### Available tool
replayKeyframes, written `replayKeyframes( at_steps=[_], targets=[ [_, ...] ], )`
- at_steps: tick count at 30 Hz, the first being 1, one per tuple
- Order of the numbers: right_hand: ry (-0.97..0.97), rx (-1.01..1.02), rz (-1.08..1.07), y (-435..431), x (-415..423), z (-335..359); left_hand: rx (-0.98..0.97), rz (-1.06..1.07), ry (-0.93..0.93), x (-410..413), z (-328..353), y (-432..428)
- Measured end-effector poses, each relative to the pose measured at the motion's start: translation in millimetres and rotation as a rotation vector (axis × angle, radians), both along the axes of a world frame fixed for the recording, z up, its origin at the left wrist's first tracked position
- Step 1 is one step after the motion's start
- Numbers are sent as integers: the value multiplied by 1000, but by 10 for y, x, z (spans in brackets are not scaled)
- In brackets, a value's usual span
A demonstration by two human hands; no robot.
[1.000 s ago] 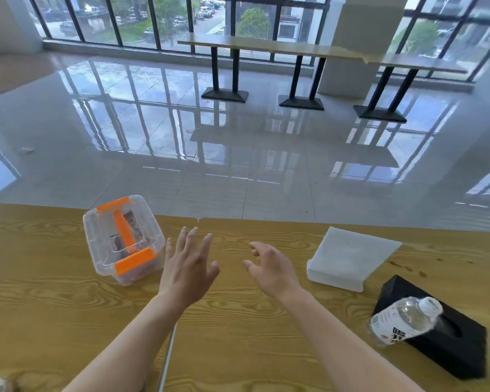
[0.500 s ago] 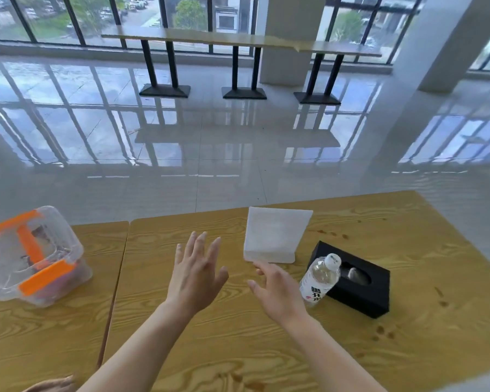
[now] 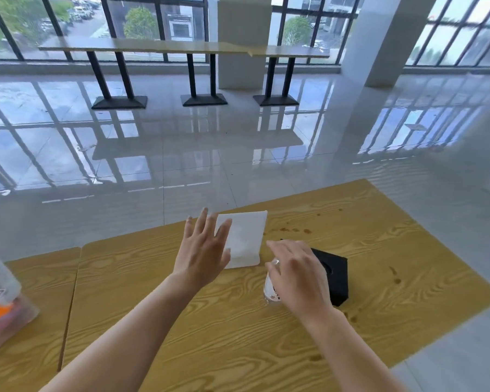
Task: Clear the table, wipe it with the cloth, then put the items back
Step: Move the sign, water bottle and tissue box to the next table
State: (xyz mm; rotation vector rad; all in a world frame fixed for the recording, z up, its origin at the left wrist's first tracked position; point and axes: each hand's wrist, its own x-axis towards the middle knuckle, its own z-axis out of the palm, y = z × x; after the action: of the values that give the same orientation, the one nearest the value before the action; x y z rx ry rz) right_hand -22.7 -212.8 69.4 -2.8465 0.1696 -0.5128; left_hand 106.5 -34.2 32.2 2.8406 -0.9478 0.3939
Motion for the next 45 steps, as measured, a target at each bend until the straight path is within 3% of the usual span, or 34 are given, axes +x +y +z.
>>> replayKeyframes(
  at_steps=[7,23,32,40,45],
  targets=[
    [264,35,-37,-251,57,-129,160,-35,47,346,52,-361],
    [236,75,8,-403,262,-298,140,-1,91,671,59,-486],
    [292,48,45,-308,395,-234,22,37,108,624,84,-143],
    [254,43,174,111,567,-128,-295,218,140,348,193,770],
    [224,54,306,583,746,-7,-363,294,154,152,218,1410]
  ],
)
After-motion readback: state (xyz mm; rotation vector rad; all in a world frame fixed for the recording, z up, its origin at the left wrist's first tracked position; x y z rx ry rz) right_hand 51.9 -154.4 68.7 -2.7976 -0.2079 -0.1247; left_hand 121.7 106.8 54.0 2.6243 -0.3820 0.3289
